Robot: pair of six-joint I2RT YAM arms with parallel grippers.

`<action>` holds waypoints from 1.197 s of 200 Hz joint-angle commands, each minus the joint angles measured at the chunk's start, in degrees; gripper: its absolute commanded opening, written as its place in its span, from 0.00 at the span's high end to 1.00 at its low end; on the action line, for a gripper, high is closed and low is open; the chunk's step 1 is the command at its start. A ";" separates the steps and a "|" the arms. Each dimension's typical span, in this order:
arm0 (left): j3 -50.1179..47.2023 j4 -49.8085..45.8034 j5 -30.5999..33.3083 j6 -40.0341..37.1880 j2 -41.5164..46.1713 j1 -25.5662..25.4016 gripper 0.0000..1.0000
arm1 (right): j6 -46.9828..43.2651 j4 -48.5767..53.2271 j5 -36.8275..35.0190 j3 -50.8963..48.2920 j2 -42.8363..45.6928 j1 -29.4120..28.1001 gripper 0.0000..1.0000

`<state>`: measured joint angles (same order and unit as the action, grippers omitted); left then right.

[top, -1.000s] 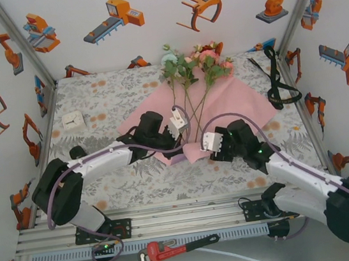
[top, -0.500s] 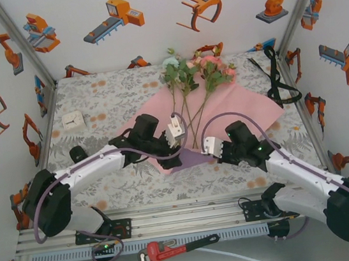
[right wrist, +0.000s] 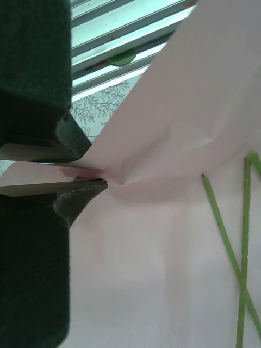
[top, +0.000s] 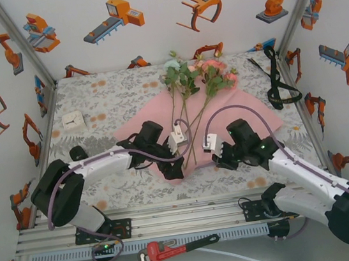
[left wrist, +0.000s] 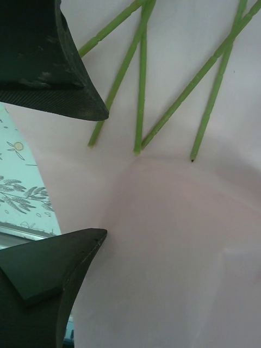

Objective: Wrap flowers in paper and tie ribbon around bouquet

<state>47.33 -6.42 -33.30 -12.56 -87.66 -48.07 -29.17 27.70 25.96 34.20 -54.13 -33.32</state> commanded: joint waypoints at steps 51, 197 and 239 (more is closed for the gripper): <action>-2.07 -6.48 1.17 0.16 9.06 -1.67 0.25 | 3.94 4.20 6.04 0.62 2.58 10.64 0.78; -0.75 9.18 7.46 3.95 -3.61 -5.19 0.69 | -3.48 13.39 6.92 5.16 -1.95 16.92 0.60; 1.00 2.78 6.80 1.51 -1.86 -4.79 0.99 | -9.62 20.48 6.06 4.73 -2.84 16.97 0.99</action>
<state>45.84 0.75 -26.48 -8.32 -91.57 -53.21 -33.28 41.34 33.58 37.89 -56.84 -16.69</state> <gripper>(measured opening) 0.055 0.069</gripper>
